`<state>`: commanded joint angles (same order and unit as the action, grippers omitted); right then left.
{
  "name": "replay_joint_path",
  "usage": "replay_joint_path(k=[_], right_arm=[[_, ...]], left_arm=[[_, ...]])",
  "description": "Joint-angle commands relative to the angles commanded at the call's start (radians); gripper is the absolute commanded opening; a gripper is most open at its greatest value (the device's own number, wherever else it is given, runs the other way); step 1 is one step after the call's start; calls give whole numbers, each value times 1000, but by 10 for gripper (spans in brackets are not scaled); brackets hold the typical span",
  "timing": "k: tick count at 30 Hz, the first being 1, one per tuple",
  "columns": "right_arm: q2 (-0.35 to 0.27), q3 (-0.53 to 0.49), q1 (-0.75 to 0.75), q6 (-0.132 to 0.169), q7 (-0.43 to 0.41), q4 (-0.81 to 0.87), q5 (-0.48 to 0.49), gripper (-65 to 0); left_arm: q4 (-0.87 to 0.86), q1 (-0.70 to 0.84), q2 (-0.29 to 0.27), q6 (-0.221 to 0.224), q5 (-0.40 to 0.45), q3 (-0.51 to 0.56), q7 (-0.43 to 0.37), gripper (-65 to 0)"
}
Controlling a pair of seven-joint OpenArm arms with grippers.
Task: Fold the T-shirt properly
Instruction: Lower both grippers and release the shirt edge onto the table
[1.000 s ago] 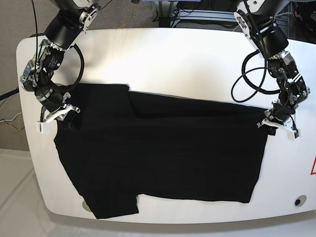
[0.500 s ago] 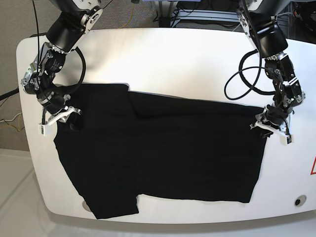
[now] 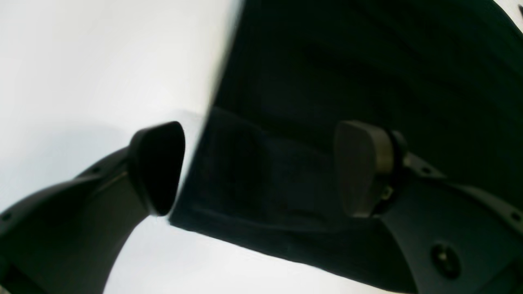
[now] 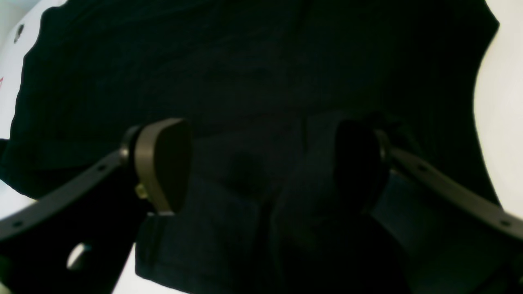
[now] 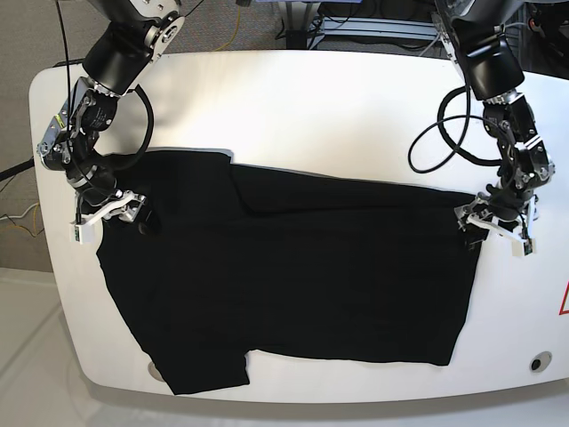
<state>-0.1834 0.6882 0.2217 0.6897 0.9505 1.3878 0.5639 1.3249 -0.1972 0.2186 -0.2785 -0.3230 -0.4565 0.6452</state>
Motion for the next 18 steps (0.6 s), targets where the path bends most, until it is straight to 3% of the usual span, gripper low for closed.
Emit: replay_joint_path(k=[7, 18], right_arm=[[-28, 3, -9, 3, 0, 0, 0, -173], [-84, 5, -49, 3, -3, -3, -3, -173]], left_arm=[[0, 2, 35, 0, 28, -2, 0, -126], [-3, 2, 38, 0, 252, 2, -17, -126]])
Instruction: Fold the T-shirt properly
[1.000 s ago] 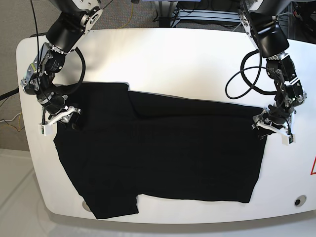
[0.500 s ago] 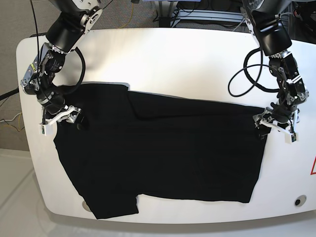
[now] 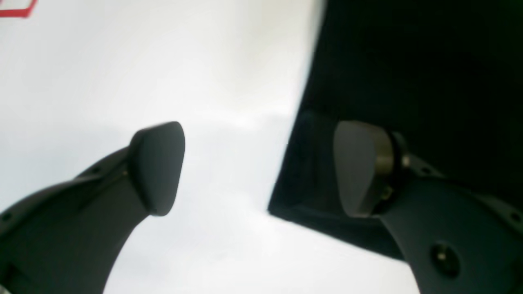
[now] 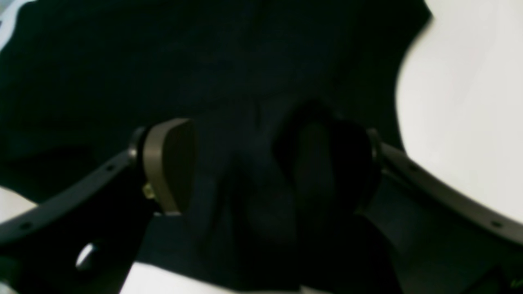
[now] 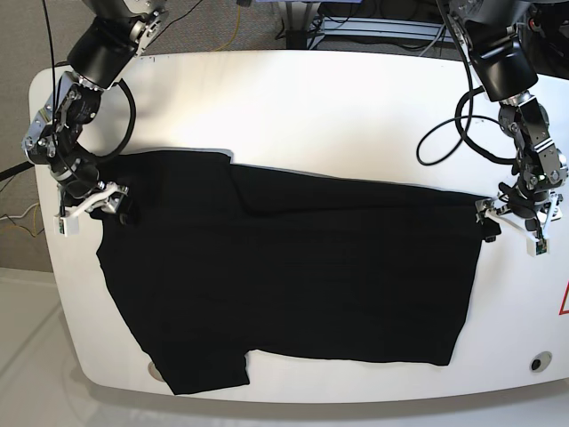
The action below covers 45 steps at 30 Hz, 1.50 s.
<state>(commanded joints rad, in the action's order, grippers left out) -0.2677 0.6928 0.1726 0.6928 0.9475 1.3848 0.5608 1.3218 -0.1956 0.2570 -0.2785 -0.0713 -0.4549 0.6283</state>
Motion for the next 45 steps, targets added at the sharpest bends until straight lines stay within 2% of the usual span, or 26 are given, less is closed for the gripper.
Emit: replay_joint_path(k=[7, 14, 18, 24, 33, 45], right_arm=[[-26, -2, -38, -8, -52, -3, -11, -173], [-28, -2, -43, -5, -63, -3, -175, -173], [6, 0, -43, -2, -68, 0, -281, -173], [20, 0, -44, -2, -124, -5, -370, -173], [29, 0, -57, -2, -140, -5, -400, -173], [25, 2, -89, -5, -161, -5, -402, -173]], left_arm=[[-64, 9, -2, 0, 54, 2, -12, -126], [-146, 8, -2, 0, 54, 2, -21, -126], [-158, 12, -3, 0, 54, 2, -52, -126], [-167, 31, -17, 0, 54, 3, -86, -126], [-169, 35, -18, 0, 51, 60, -94, -126], [-167, 34, -35, 0, 51, 66, -94, -127]])
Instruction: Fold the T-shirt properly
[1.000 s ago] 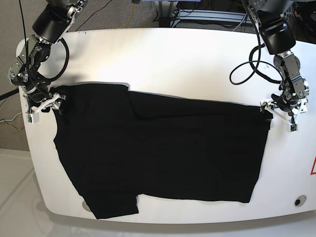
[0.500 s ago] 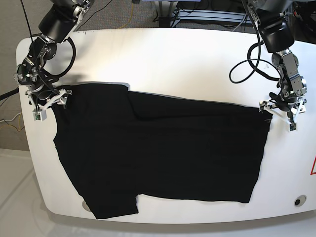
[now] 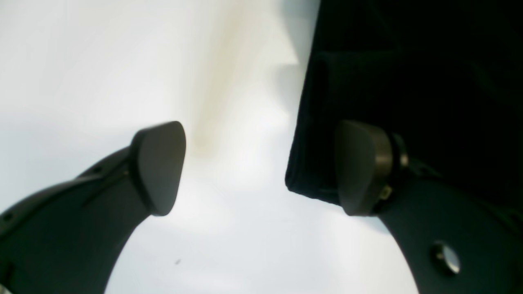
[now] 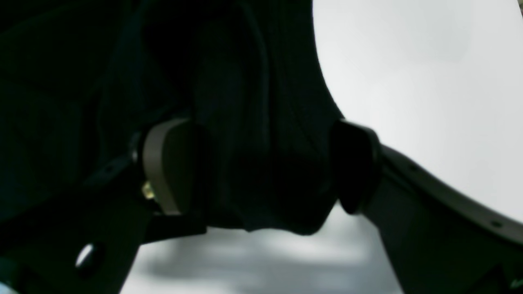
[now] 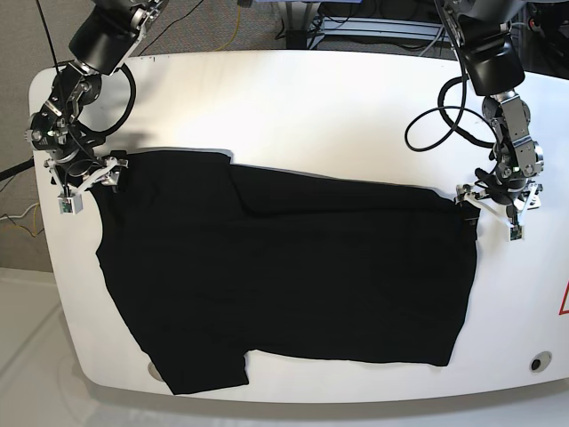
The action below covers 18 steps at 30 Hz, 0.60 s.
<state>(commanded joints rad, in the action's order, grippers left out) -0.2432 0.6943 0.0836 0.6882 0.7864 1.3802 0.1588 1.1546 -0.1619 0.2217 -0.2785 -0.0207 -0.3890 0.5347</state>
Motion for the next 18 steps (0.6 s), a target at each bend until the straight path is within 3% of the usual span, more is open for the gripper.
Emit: replay_joint_path(k=[18], right_arm=[[5, -2, -25, -2, -61, -97, 0, -173]], left_arm=[[3, 0, 0, 0, 0, 0, 0, -127]])
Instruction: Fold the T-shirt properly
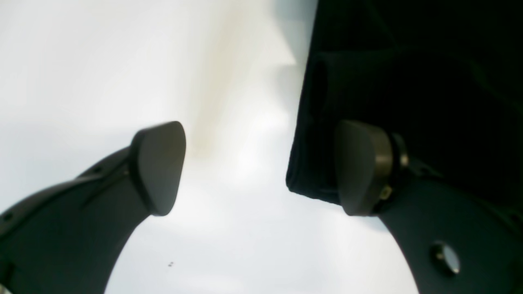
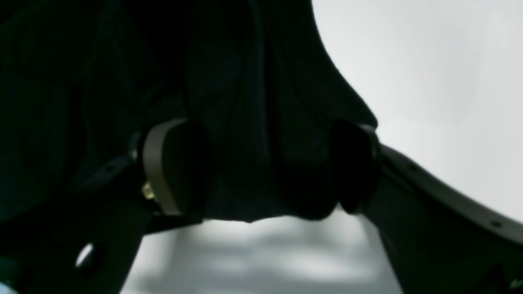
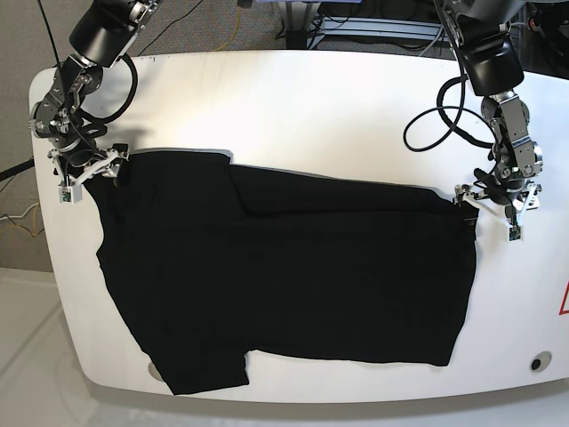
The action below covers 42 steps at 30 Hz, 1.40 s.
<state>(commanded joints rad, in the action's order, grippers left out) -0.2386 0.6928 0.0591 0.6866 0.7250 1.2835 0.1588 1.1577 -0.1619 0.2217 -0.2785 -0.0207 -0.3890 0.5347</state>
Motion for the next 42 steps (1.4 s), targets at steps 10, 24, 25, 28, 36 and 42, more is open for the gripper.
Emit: replay_joint_path(k=[10, 24, 25, 28, 36, 42], right_arm=[[3, 0, 0, -2, -3, 0, 0, -173], [5, -2, 6, 0, -3, 0, 2, -173], [5, -2, 6, 0, -3, 0, 2, -173], [5, -3, 6, 3, -3, 0, 2, -174], [3, -71, 2, 2, -3, 0, 8, -408], [8, -77, 2, 2, -3, -2, 5, -650]], left_arm=[[25, 2, 0, 0, 3, 0, 8, -127], [253, 21, 2, 0, 3, -5, 98, -127], [259, 21, 2, 0, 3, -5, 104, -127], [281, 21, 2, 0, 0, -6, 118, -127], [284, 23, 0, -2, -2, -6, 124, -127], [281, 29, -3, -2, -2, -8, 126, -127]])
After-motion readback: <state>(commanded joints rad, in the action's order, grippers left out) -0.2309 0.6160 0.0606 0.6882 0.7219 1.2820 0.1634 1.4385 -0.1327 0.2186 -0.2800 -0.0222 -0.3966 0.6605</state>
